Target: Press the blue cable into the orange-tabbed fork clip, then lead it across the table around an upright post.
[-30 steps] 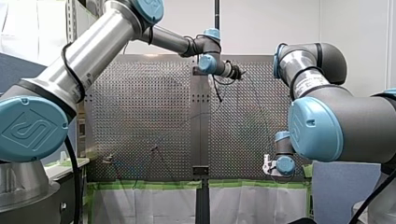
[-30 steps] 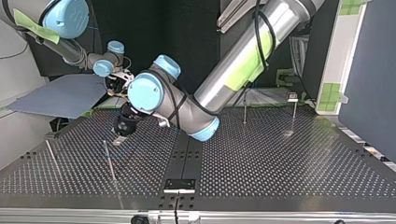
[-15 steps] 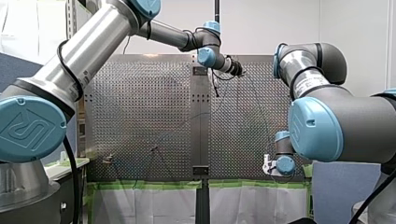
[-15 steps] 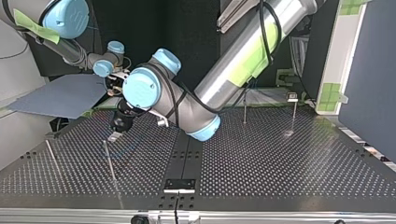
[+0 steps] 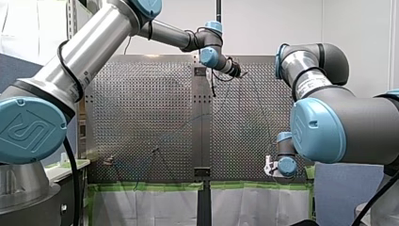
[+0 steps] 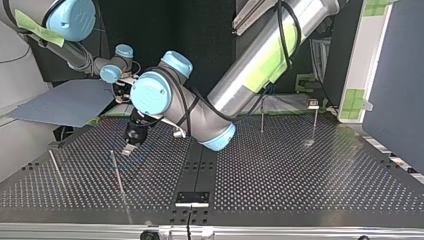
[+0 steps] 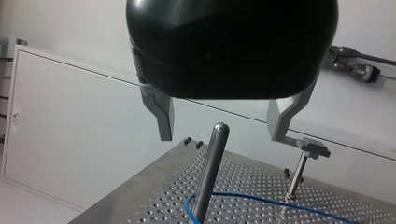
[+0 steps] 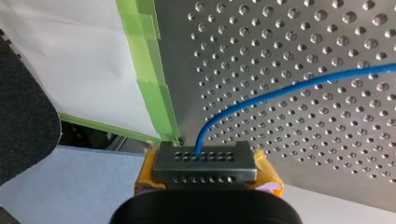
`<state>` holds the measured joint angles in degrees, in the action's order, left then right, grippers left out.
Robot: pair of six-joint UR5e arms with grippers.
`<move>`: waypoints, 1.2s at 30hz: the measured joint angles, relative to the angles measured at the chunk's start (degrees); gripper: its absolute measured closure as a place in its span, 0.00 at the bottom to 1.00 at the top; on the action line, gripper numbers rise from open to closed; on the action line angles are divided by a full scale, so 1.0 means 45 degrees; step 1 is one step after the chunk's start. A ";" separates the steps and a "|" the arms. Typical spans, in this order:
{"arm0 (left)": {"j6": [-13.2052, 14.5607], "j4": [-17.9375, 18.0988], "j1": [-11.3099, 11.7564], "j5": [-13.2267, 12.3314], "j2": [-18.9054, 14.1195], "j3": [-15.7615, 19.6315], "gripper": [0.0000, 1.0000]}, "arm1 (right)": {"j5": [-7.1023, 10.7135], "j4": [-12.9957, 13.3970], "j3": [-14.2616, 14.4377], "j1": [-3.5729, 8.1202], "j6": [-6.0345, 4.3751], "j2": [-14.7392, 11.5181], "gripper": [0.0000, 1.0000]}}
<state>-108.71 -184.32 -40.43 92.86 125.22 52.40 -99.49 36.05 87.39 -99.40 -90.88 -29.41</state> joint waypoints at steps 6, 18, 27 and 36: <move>0.0185 0.0000 0.0003 0.0033 -0.0002 0.0006 0.02 | -0.0001 -0.0055 -0.0009 -0.0008 0.0002 0.0000 1.00; 0.0359 0.0000 0.0004 0.0037 -0.0007 0.0006 0.02 | -0.0002 -0.0060 -0.0013 -0.0028 0.0015 0.0000 1.00; 0.0371 -0.0013 0.0011 0.0037 -0.0008 0.0001 0.02 | -0.0002 -0.0052 -0.0015 -0.0030 -0.0001 0.0000 1.00; 0.0373 -0.0016 0.0003 0.0286 -0.0008 -0.0004 0.02 | -0.0001 -0.0055 -0.0020 -0.0041 0.0009 0.0000 1.00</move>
<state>-107.04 -184.39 -40.42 94.15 125.18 52.38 -99.49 35.80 87.30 -99.59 -90.84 -29.41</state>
